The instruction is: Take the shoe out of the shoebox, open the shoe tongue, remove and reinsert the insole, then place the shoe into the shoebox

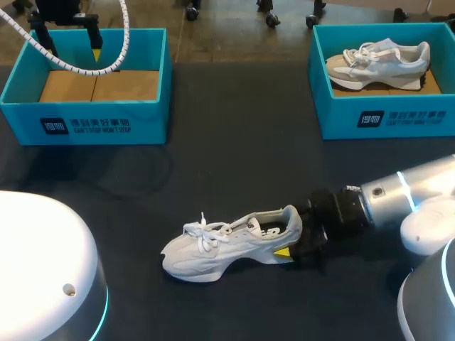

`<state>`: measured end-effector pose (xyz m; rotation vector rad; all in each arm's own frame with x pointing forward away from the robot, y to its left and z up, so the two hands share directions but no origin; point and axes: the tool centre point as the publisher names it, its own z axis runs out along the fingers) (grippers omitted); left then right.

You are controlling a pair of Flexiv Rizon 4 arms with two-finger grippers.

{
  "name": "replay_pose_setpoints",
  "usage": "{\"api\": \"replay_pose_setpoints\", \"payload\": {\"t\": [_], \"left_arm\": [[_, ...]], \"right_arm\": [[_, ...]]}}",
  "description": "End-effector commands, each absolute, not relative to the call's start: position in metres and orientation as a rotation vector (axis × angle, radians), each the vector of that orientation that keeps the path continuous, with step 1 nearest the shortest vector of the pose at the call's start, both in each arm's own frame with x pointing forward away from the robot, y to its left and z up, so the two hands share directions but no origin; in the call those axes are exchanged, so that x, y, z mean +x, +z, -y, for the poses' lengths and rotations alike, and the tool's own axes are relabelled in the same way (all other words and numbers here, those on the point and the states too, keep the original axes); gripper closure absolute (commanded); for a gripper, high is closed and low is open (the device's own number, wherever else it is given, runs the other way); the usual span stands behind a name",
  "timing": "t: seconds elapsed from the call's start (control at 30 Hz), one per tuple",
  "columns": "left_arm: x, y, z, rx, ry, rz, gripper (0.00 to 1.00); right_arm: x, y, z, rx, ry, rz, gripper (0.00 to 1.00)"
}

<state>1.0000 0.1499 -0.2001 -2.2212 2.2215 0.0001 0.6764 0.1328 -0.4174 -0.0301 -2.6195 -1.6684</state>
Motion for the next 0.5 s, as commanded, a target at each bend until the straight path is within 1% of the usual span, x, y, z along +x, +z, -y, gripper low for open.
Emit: {"api": "replay_pose_setpoints", "payload": {"t": [0.03,0.5], "left_arm": [[1.0000,-0.2000,-0.1499,-2.221,0.000,-2.222,0.00],[1.0000,-0.2000,-0.1499,-2.221,0.000,-2.222,0.00]], "right_arm": [[0.6780,-0.4196,-0.1303,-0.086,-1.707,2.654,1.00],[0.6811,-0.4207,-0.1312,-0.128,-1.723,2.658,1.00]]}}
